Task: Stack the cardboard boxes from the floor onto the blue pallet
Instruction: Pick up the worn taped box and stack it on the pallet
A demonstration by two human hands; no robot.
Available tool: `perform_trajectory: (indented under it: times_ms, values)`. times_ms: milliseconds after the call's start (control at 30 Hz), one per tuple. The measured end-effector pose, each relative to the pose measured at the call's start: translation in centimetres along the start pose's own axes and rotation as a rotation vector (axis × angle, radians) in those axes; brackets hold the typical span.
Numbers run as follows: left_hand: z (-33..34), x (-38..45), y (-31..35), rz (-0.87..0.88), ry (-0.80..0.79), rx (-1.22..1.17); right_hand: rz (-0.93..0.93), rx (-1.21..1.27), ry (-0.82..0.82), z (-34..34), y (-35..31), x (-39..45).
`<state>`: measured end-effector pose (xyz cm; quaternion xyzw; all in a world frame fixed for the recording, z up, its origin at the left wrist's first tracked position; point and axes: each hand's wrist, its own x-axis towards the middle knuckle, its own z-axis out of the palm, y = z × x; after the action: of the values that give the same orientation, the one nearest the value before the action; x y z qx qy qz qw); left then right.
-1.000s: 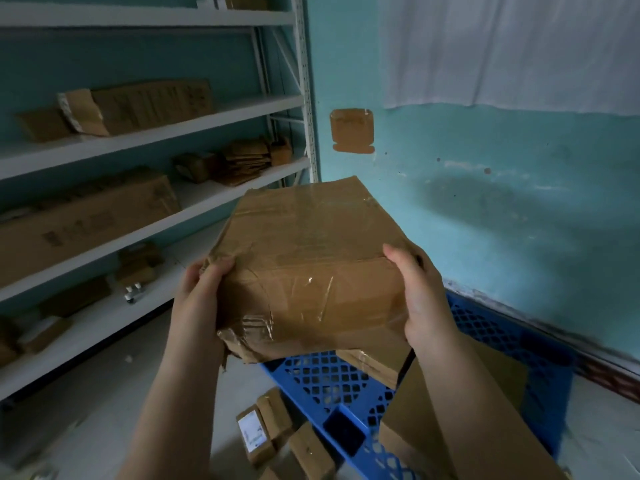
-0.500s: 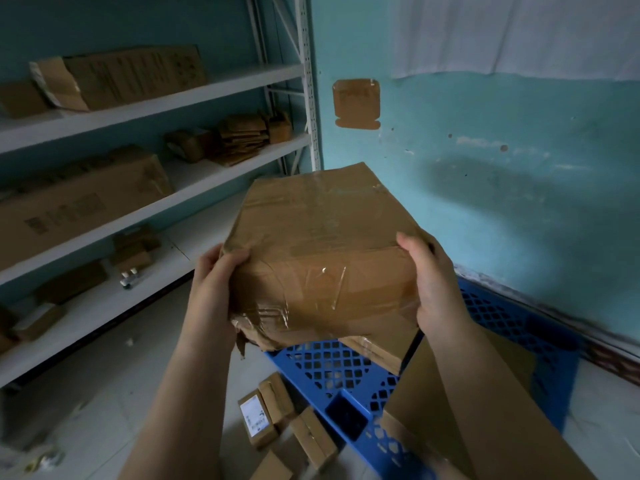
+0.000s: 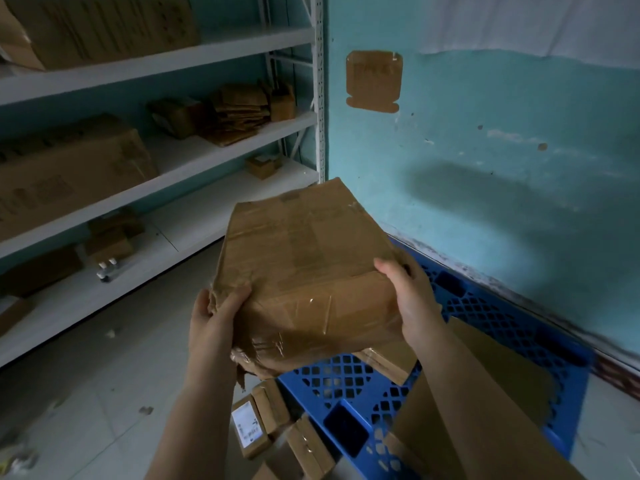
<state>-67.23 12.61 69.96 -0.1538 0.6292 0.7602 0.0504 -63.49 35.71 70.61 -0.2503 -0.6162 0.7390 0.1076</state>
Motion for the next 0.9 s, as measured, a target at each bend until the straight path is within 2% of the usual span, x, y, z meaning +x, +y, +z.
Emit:
perform_trajectory:
  times_ms: [200, 400, 600, 700, 900]
  values:
    - [0.5, 0.6, -2.9, -0.168, 0.035, 0.017, 0.083, -0.063, -0.1, -0.5, 1.8, 4.2]
    - [1.4, 1.3, -9.1, -0.203, 0.131, 0.0, 0.136, -0.191, -0.208, -2.0, 6.3, 9.2]
    - [1.8, 1.7, -19.8, -0.343, 0.18, -0.059, 0.231, -0.263, -0.331, -5.5, 14.6, 13.2]
    - [1.7, 2.7, -25.3, -0.381, 0.184, -0.056, 0.273, -0.312, -0.312, -7.1, 20.2, 14.9]
    - [2.3, 5.3, -33.8, -0.437, 0.184, 0.117, 0.373, -0.374, -0.366, -9.7, 30.8, 18.8]
